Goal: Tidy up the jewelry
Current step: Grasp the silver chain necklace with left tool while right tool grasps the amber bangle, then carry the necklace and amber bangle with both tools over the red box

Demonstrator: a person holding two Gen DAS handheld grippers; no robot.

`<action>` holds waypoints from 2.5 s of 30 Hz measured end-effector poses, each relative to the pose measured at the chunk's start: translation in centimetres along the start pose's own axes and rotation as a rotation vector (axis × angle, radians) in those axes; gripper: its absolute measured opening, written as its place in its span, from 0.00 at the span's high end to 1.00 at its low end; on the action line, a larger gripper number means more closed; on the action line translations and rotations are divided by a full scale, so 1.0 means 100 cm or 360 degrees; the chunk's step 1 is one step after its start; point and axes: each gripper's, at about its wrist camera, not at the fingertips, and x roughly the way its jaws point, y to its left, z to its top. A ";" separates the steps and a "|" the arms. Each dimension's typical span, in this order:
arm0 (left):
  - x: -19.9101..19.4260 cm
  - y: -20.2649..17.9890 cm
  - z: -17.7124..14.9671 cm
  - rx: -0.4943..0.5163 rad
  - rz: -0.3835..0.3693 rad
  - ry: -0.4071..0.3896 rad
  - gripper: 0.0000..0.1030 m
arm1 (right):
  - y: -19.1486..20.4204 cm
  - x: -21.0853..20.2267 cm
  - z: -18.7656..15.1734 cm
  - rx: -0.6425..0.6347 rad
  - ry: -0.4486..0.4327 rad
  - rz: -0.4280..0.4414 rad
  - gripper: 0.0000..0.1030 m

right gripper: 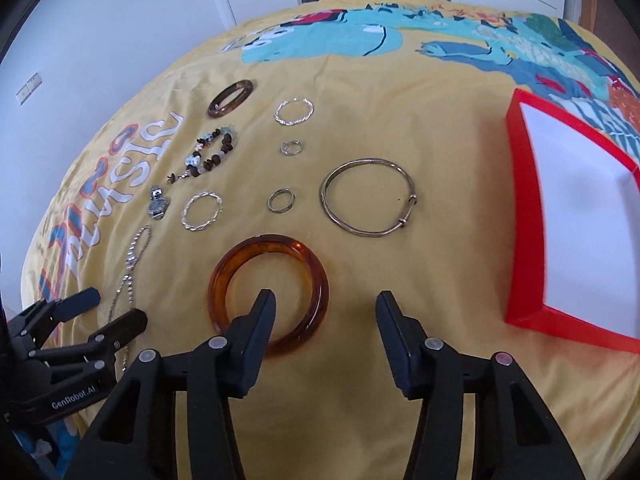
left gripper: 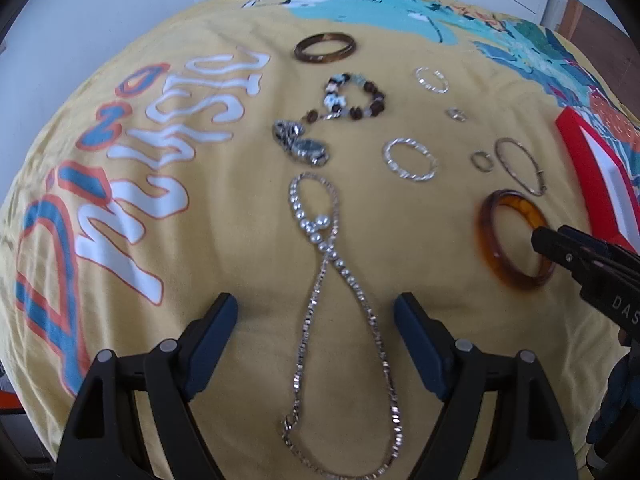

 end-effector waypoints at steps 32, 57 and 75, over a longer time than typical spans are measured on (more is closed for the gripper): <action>-0.066 0.000 0.007 -0.0039 -0.0055 -0.0182 0.97 | 0.008 -0.068 -0.043 -0.0087 -0.0108 -0.0018 0.90; -0.170 -0.085 0.020 0.0214 -0.0174 -0.0438 0.97 | -0.064 -0.180 -0.065 0.0111 -0.0419 -0.0141 0.90; -0.141 -0.296 0.120 0.0475 -0.0496 -0.0458 0.97 | -0.234 -0.169 -0.006 0.0386 -0.0486 -0.0398 0.90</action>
